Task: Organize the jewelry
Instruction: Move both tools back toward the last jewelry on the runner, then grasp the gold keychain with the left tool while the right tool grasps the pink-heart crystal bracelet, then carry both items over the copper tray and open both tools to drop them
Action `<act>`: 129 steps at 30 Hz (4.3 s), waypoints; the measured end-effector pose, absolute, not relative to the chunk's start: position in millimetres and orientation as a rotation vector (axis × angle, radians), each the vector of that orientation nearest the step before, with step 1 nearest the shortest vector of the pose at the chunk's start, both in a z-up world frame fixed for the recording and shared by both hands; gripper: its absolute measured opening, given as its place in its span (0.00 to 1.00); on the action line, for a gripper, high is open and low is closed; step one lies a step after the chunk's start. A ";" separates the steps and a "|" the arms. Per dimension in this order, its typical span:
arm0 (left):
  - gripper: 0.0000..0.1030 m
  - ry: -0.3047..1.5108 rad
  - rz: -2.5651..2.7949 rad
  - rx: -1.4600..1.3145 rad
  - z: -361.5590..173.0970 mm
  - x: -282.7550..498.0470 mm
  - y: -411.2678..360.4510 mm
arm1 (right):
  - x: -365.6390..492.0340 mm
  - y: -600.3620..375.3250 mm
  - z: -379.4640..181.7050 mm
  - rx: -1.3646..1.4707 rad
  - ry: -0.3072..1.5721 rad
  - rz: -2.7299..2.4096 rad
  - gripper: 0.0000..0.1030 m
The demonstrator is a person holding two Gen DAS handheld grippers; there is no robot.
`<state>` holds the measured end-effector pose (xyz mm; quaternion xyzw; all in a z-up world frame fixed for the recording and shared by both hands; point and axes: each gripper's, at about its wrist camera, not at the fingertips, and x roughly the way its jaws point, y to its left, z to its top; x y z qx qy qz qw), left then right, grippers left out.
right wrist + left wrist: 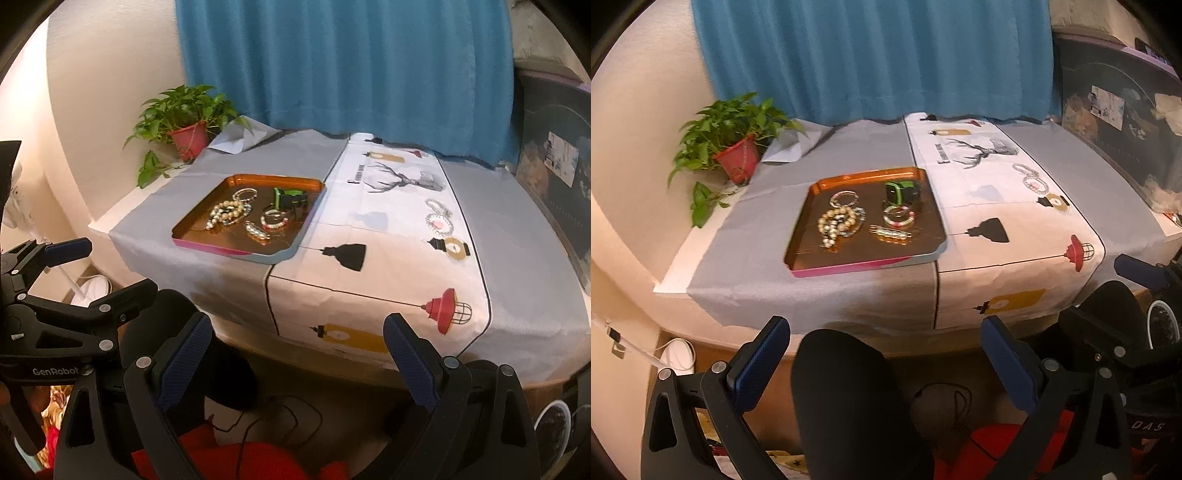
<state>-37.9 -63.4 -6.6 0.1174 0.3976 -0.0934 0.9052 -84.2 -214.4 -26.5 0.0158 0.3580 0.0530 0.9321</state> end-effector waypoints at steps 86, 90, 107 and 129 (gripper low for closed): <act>0.03 1.032 -0.682 0.225 -32.0 263.5 -365.6 | 116.3 -525.3 -72.1 0.059 0.737 -0.155 0.08; 0.03 0.985 -0.676 0.208 -5.2 241.9 -336.8 | 103.3 -512.1 -48.5 0.048 0.719 -0.163 0.08; 0.04 0.826 -0.551 0.207 40.7 59.9 -159.2 | -29.0 -364.6 9.4 0.002 0.648 0.008 0.08; 0.04 0.886 -0.445 0.137 -6.8 -77.1 -54.5 | -140.3 -220.0 -11.5 -0.080 0.717 0.254 0.08</act>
